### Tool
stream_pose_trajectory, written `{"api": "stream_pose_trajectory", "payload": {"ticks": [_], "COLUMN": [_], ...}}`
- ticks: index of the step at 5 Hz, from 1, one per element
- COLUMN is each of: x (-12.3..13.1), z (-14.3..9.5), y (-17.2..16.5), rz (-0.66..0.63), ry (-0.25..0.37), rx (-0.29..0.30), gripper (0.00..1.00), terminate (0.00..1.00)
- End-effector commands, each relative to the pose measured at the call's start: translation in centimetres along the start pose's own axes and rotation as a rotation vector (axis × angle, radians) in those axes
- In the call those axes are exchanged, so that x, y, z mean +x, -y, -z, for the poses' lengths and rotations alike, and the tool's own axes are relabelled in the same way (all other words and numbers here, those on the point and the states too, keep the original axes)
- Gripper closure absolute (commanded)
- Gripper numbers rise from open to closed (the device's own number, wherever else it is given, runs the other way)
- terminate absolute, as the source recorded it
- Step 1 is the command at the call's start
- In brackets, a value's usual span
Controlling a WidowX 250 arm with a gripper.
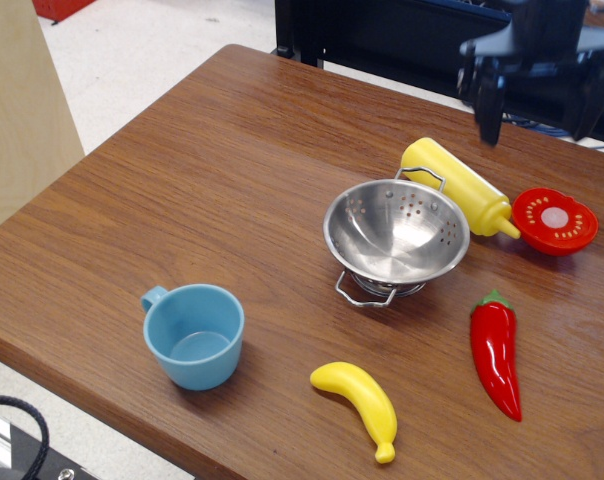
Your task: Put banana in colander
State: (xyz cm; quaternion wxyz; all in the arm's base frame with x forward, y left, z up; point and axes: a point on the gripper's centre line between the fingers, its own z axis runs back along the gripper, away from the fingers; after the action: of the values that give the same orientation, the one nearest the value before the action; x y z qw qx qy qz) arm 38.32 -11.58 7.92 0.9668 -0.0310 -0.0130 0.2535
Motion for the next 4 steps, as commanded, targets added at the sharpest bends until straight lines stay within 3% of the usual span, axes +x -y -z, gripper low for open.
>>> {"api": "stream_pose_trajectory", "payload": {"ticks": [1, 2, 4], "x": [-5.2, -7.1, -10.1], "z": [-3.9, -4.8, -3.0], "y": [-4.5, -7.3, -9.6], "rz": [0.014, 0.017, 0.044], "ry": [0.101, 0.103, 0.096], "rx": [-0.044, -0.062, 0.029], "gripper": [0.00, 0.00, 0.00], "terminate": [0.00, 0.00, 0.00]}}
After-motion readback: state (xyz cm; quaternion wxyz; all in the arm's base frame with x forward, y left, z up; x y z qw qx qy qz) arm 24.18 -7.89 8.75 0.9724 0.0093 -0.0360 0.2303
